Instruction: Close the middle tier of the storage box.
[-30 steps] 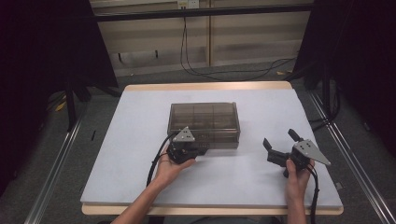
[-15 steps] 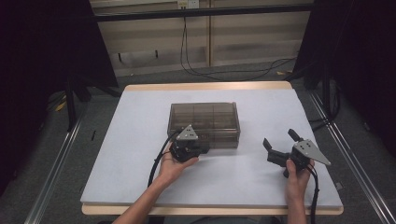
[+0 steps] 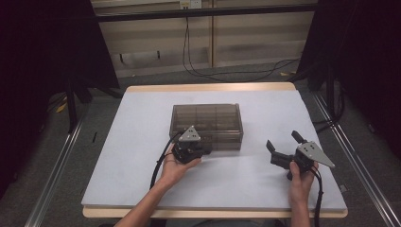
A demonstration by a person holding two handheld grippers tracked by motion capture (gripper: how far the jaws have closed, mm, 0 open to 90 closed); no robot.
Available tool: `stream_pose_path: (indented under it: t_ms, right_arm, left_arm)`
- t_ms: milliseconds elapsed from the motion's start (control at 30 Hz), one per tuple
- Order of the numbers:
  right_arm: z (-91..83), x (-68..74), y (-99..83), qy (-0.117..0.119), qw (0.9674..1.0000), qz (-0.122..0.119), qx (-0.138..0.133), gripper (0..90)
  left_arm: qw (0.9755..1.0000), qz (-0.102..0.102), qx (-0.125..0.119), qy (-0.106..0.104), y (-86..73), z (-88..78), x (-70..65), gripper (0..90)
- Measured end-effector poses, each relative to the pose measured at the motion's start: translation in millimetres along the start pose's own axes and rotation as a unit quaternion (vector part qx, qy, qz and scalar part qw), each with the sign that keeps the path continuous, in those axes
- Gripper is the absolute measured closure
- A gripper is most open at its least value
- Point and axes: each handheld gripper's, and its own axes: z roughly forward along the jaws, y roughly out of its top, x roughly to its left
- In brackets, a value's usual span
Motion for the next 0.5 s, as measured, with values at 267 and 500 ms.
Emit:
stream_pose_path:
  t_ms: [267,500]
  right_arm:
    - [-0.1,0.1,0.0,-0.001,1.0000,0.000,0.001,0.0]
    - [-0.3,0.1,0.0,-0.001,1.0000,0.001,0.001,0.0]
  left_arm:
    - [1.0000,-0.004,-0.006,0.000,0.6,0.5,3.4,90.0]
    - [0.9999,-0.009,-0.004,0.001,0.8,0.5,4.8,90.0]
